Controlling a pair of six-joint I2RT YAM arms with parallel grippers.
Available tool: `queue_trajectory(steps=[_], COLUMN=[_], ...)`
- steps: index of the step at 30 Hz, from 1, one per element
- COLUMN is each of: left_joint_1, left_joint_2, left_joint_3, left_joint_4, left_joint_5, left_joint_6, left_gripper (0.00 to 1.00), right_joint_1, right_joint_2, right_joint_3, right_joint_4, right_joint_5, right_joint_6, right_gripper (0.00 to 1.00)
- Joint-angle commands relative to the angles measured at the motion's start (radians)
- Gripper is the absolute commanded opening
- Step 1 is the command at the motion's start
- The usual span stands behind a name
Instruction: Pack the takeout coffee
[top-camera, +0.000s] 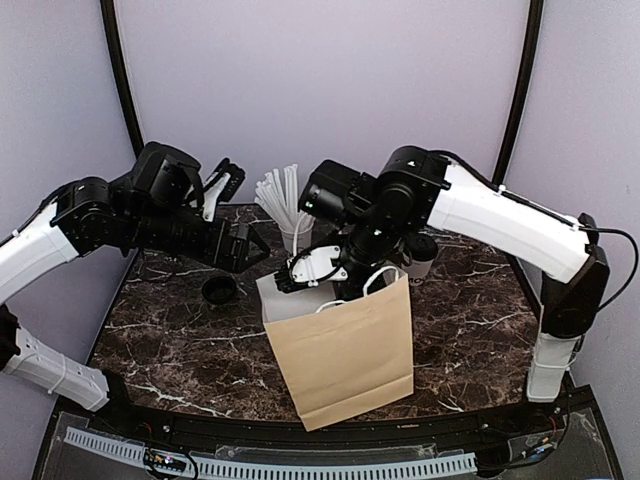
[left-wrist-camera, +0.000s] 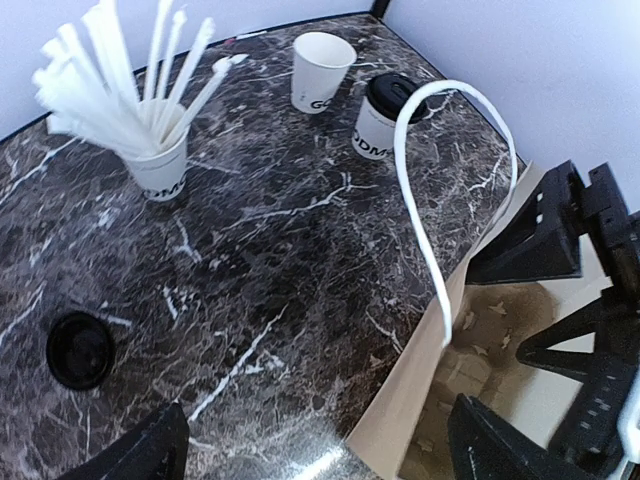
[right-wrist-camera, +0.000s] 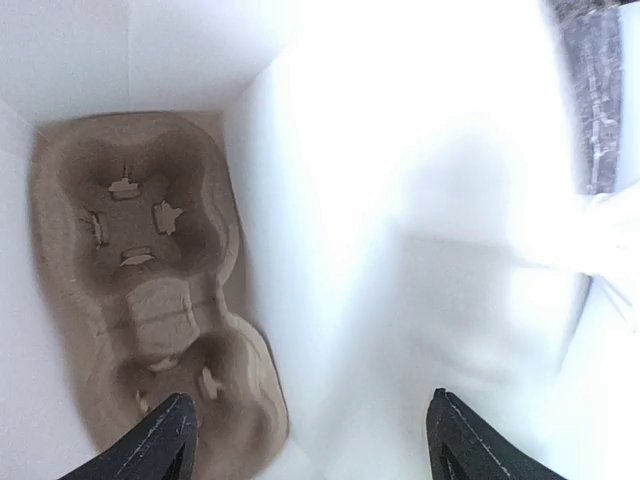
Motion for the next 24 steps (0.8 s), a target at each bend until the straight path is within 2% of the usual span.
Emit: queue_trajectory(steps=[1, 3, 6, 9, 13, 19, 21, 23, 24], left_joint_1=[0.006, 0.007, 0.013, 0.014, 0.014, 0.016, 0.016, 0.017, 0.016], left_joint_2=[0.096, 0.161, 0.274, 0.313, 0.304, 0.231, 0.199, 0.172, 0.172], left_joint_3=[0.085, 0.13, 0.202, 0.232, 0.232, 0.218, 0.193, 0.156, 0.139], left_joint_4=[0.147, 0.152, 0.108, 0.102, 0.122, 0.142, 0.158, 0.197, 0.203], left_joint_5=[0.109, 0.171, 0.264, 0.332, 0.336, 0.269, 0.32, 0.482, 0.519], left_joint_6=[0.27, 0.328, 0.337, 0.337, 0.328, 0.309, 0.31, 0.307, 0.304], left_gripper=[0.91, 0.89, 0.83, 0.79, 0.78, 0.77, 0.77, 0.78, 0.78], right_joint_1=[0.005, 0.005, 0.004, 0.005, 0.002, -0.01, -0.016, -0.017, -0.017], right_joint_2=[-0.09, -0.123, -0.137, -0.159, -0.189, -0.238, -0.241, -0.251, -0.253], right_joint_3=[0.019, -0.024, -0.055, -0.072, -0.048, -0.041, -0.033, -0.05, -0.057], right_joint_4=[0.032, 0.075, 0.076, 0.079, 0.087, 0.116, 0.089, 0.075, 0.063], right_joint_5=[-0.002, 0.003, 0.012, 0.026, 0.038, 0.008, -0.04, -0.08, -0.109], right_joint_6=[-0.021, -0.019, -0.011, -0.016, -0.035, -0.073, -0.085, -0.091, -0.093], right_gripper=[0.81, 0.82, 0.82, 0.82, 0.82, 0.82, 0.82, 0.82, 0.82])
